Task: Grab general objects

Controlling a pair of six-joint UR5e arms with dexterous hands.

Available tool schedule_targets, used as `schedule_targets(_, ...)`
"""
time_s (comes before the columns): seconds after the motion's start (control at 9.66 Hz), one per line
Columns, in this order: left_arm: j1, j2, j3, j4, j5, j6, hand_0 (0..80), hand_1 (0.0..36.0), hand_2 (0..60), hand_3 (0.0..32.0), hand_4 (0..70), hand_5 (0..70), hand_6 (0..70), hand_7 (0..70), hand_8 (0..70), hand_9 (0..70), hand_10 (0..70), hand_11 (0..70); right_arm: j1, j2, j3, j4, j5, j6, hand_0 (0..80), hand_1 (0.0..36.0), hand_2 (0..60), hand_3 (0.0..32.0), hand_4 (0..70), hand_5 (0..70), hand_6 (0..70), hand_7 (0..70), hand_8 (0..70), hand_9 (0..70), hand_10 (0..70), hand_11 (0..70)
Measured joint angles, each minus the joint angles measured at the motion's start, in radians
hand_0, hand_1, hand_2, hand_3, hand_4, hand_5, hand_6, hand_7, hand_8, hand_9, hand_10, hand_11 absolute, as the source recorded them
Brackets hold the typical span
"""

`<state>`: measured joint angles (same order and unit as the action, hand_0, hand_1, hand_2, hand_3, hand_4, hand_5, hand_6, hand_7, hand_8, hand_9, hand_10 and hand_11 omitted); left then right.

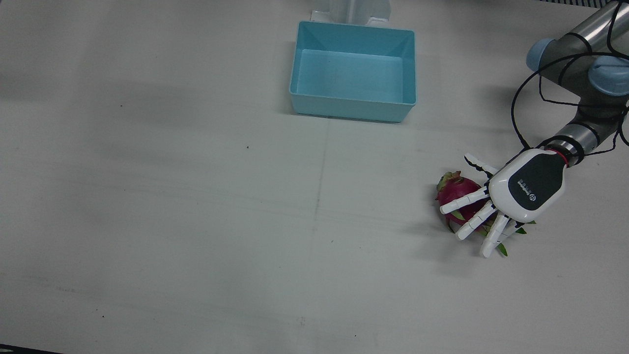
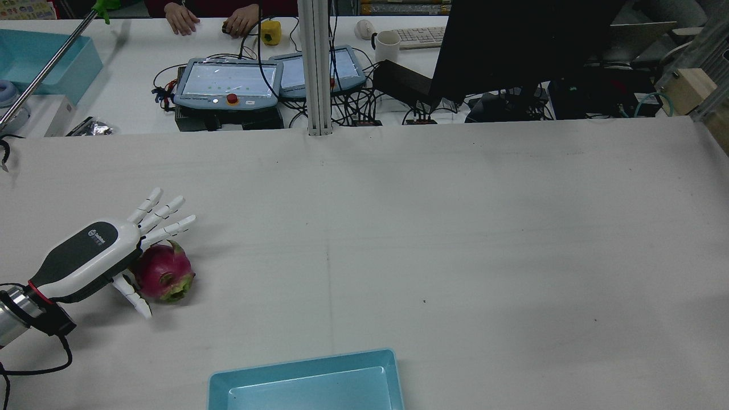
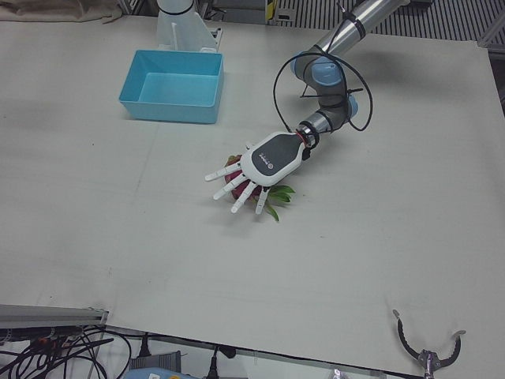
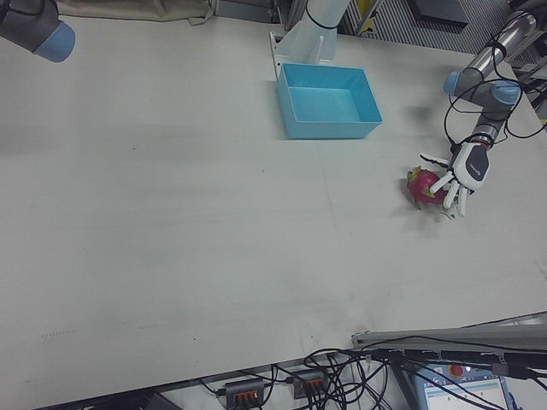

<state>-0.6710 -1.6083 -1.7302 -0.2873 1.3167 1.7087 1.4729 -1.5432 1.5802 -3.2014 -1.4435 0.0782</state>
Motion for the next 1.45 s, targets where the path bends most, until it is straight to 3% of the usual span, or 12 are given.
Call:
schedule_targets(0.41, 0.001, -0.019, 0.037, -0.010, 0.001, 0.001, 41.3, 7.0, 0.0, 32.0, 0.0, 0.0, 0.0, 0.0, 3.2, 0.0, 0.0, 0.0, 0.000, 0.000, 0.000, 0.001, 0.000, 0.000, 0.0, 0.0, 0.0, 0.0, 0.0, 0.0, 0.0, 0.0, 0.0, 0.0, 0.0, 0.0)
schedule_targets(1.45, 0.037, -0.034, 0.039, -0.018, 0.002, 0.004, 41.9, 7.9, 0.0, 32.0, 0.0, 0.0, 0.0, 1.3, 4.0, 0.0, 0.0, 0.0, 0.001, 0.000, 0.001, 0.000, 0.000, 0.000, 0.0, 0.0, 0.0, 0.0, 0.0, 0.0, 0.0, 0.0, 0.0, 0.0, 0.0, 0.0)
